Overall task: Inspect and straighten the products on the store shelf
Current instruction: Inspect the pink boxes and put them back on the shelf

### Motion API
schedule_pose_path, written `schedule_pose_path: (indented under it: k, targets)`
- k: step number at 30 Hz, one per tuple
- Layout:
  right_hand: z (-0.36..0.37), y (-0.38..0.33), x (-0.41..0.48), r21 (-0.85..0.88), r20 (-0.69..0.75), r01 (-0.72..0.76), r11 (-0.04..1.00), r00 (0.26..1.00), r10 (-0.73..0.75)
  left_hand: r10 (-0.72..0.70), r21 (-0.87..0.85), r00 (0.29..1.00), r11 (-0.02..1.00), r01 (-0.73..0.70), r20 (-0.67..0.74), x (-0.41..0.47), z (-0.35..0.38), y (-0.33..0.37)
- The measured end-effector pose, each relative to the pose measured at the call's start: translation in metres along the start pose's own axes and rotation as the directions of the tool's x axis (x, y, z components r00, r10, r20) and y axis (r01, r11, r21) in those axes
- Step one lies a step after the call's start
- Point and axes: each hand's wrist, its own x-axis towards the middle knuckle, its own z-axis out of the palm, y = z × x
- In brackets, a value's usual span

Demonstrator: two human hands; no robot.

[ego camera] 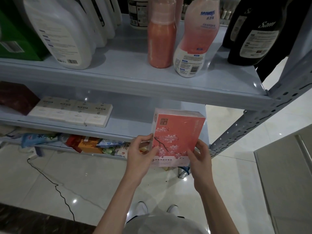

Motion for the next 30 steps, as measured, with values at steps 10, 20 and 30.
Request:
schedule_pose_path:
  k: [10, 20, 30]
  targets:
    - [0.002, 0.000, -0.007, -0.041, 0.119, 0.120, 0.992, 0.986, -0.114, -0.047, -0.018, 0.996, 0.999, 0.045, -0.080, 0.008, -0.004, -0.018]
    - [0.007, -0.006, -0.011, -0.104, 0.288, 0.253, 0.962, 0.933, -0.214, -0.154, -0.063, 0.979, 0.987, 0.147, -0.133, 0.014, -0.015, -0.025]
    - [0.003, -0.026, -0.011, 0.072, 0.193, 0.032, 0.997, 0.980, -0.045, -0.149, -0.137, 0.985, 0.981, 0.137, -0.082, 0.011, -0.021, -0.006]
